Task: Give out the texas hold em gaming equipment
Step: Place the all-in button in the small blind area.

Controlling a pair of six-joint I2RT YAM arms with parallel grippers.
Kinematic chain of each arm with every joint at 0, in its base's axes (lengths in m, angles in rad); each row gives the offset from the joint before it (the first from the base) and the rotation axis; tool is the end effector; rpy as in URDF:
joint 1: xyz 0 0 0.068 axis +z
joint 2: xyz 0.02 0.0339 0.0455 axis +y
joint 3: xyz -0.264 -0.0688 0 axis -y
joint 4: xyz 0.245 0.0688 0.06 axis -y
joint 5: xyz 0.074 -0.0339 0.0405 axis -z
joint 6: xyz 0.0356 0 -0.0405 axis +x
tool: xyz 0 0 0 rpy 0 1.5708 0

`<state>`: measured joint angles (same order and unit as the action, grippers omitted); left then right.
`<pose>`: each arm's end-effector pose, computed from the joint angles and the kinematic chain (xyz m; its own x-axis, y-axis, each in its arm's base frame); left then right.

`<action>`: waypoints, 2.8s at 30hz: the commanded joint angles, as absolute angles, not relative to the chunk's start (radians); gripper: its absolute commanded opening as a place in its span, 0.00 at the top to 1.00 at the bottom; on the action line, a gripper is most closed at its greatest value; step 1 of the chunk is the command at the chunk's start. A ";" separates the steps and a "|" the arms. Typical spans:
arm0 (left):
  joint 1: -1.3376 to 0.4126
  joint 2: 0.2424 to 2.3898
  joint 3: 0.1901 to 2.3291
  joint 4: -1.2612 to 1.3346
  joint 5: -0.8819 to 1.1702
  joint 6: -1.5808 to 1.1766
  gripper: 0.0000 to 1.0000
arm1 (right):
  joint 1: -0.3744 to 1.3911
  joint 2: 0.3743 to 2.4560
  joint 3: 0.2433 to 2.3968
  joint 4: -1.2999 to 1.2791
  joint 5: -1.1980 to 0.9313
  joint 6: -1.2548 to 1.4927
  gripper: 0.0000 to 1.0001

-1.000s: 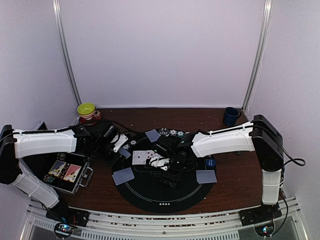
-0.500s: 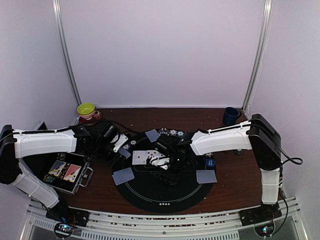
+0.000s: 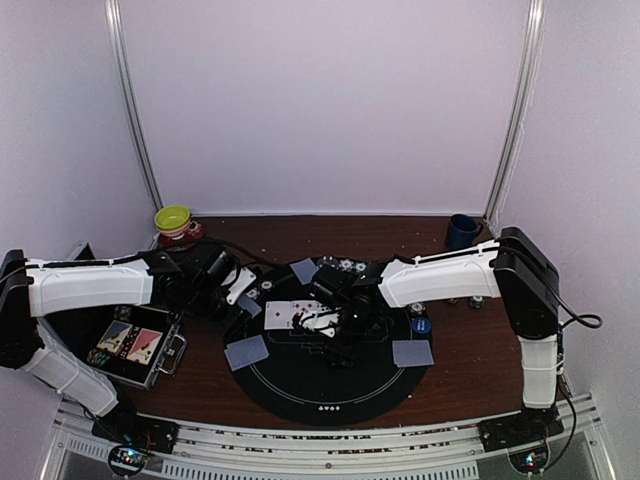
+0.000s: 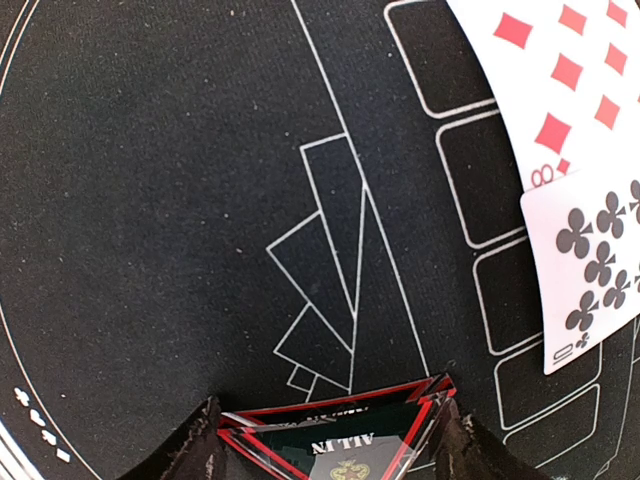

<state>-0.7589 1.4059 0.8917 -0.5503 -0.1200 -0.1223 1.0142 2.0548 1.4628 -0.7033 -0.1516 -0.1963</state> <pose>0.2007 -0.1844 0.2100 -0.7080 0.5045 -0.4941 0.5588 0.8281 0.0448 0.2117 0.3504 0.1552 -0.3307 -0.8964 -0.2951 -0.9436 0.3186 0.0895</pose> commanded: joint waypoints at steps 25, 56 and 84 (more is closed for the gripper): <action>-0.752 1.391 0.894 -0.522 -0.122 -0.120 0.35 | 0.734 1.893 1.427 -0.746 -0.138 -0.364 0.38; -0.752 1.397 0.894 -0.522 -0.123 -0.118 0.35 | 0.624 1.959 1.334 -0.722 -0.156 -0.552 0.41; -0.752 1.396 0.894 -0.523 -0.119 -0.117 0.35 | 0.607 1.958 1.351 -0.736 -0.111 -0.603 0.28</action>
